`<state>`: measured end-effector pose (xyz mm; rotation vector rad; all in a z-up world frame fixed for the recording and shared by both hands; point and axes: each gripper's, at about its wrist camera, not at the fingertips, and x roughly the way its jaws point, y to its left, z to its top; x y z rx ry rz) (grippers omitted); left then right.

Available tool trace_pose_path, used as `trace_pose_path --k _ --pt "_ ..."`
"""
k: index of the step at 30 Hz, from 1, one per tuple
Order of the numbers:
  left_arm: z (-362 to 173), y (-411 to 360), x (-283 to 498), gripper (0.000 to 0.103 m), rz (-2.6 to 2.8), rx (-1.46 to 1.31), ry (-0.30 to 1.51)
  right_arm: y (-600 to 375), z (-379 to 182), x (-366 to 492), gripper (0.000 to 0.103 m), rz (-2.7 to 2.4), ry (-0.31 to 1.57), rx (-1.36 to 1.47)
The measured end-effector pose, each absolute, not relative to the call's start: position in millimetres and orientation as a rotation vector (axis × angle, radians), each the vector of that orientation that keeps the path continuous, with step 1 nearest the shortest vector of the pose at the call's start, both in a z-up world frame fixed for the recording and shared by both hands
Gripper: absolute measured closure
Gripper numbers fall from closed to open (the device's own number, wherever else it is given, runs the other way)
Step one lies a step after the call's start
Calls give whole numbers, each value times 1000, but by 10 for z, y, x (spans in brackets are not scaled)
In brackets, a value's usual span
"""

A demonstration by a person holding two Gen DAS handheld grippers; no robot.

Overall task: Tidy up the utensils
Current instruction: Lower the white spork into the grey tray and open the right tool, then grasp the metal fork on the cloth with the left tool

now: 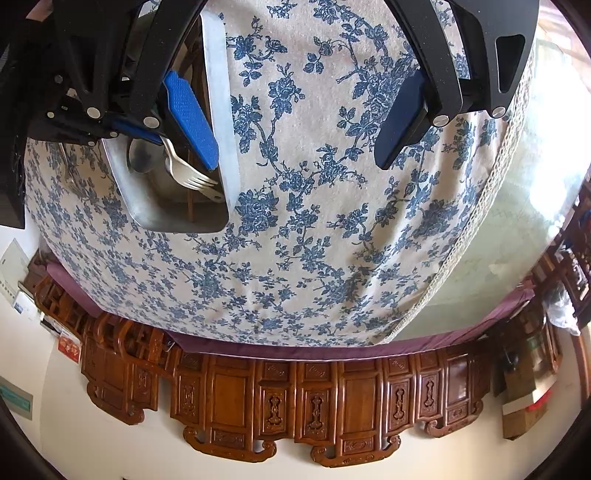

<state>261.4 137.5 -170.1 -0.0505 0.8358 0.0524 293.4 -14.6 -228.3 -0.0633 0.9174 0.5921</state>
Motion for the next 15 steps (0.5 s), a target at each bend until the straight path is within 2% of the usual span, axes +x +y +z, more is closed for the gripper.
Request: trace_pose_path --k 8,15 --pt "-1708 1400 2603 20 57 -64 842 -229 -2244 2958 93 619 904 -1" --pt "-1653 1266 2588 20 32 -66 827 -638 -1995 2788 93 611 832 -3"
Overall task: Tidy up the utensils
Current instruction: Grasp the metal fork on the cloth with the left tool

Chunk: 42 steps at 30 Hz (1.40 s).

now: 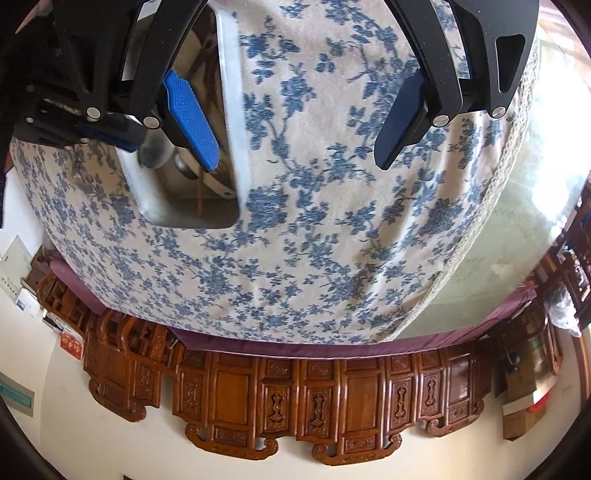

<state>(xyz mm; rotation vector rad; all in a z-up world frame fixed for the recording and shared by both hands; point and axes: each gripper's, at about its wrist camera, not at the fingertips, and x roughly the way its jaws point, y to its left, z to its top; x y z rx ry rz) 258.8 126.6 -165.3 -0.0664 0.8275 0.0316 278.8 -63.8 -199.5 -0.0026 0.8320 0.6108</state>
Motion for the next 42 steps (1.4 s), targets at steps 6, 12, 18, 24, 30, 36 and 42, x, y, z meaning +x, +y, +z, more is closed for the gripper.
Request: trace_pose_path --k 6,12,18,24,30,36,42 --pt "-1589 940 2554 20 -47 -45 804 -1198 -1811 2635 93 539 778 -39" --pt "-1599 592 2545 20 -111 -17 805 -1806 -1793 2575 93 435 768 -112" --pt "-1586 269 2473 20 -174 13 792 -2341 -1936 2605 93 328 798 -146" --pt "-1627 -55 2392 20 -218 52 792 -2641 -2187 2636 83 294 844 -98" --pt "-1678 -306 2382 20 -251 57 808 -2849 -2426 2680 83 252 897 -74" --pt "-1767 -566 2400 29 -281 76 843 -3061 -2392 2747 83 224 877 -48" --pt "-1936 -890 2516 41 -320 61 902 -3191 -2405 2823 83 219 875 -46"
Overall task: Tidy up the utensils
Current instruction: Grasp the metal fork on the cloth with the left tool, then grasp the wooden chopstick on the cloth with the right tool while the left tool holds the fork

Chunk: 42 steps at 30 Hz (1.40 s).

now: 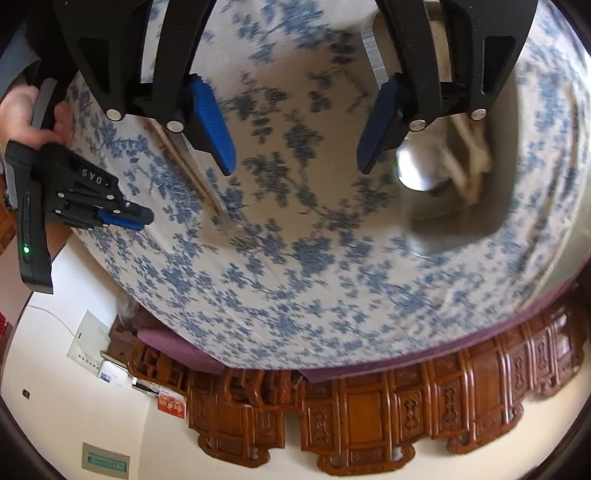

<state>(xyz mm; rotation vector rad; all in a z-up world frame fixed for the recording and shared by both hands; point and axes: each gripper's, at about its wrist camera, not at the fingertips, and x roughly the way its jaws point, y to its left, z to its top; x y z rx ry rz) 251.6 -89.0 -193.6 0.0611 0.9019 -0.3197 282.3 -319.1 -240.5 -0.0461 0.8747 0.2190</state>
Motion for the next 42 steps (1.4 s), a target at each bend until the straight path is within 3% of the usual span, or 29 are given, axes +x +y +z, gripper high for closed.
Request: trace_pose_path --k 13,17,28,36,42 --pt "-2328 -1599 2902 53 -345 86 1011 -3301 -2390 2849 83 218 863 0" --pt "-2434 -1726 2969 67 -331 117 1040 -3348 -2348 2857 83 218 852 27" --pt "-2425 -1815 3105 74 -304 98 1065 -3302 -2285 2861 83 228 832 38" --pt "-2419 -1773 3124 93 -291 101 1078 -3325 -2282 2857 83 218 831 53" --pt "-2432 -1795 3101 94 -275 135 1074 -3295 -2284 2853 83 223 830 45"
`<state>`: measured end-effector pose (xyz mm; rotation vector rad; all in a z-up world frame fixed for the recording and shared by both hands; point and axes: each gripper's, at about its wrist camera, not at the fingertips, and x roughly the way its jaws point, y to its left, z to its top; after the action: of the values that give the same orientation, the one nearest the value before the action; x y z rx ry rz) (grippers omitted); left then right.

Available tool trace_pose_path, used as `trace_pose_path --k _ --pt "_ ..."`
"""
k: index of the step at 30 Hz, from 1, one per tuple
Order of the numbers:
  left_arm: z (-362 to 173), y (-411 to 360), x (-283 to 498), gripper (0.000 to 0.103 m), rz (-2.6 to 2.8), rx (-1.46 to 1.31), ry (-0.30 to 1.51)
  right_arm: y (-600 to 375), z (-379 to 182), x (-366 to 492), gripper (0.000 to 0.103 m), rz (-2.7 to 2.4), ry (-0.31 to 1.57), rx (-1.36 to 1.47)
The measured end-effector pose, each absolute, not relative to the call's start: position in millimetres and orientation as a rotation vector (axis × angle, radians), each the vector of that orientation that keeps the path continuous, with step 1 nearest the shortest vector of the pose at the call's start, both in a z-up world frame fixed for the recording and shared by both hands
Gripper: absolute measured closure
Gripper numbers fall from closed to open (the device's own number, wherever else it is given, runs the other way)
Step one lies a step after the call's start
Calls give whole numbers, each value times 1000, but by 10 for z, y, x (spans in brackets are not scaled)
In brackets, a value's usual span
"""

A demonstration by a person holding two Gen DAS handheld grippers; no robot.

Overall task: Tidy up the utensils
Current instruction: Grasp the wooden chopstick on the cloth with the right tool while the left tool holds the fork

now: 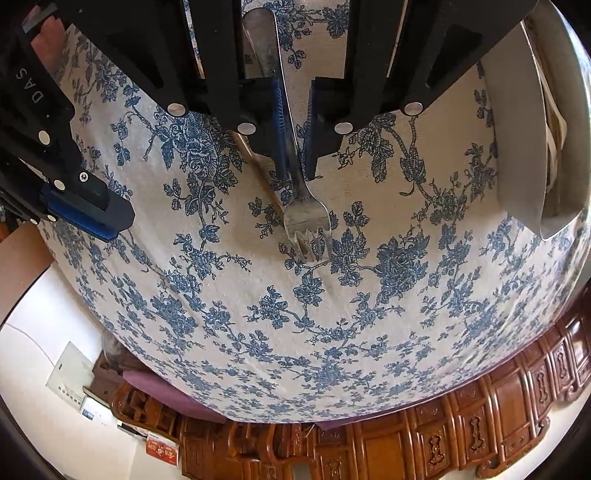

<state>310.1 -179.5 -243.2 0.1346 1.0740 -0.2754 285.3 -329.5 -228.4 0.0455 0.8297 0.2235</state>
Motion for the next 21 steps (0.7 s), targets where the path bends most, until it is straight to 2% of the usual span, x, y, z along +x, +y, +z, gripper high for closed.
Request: trace_pose_path --k 10,21 --pt "-2432 -1715 3065 97 -271 151 1062 -3229 -2284 2858 83 245 830 44" --pt "-2044 -1381 2820 97 -286 130 981 -2795 -2359 2836 83 344 868 -24"
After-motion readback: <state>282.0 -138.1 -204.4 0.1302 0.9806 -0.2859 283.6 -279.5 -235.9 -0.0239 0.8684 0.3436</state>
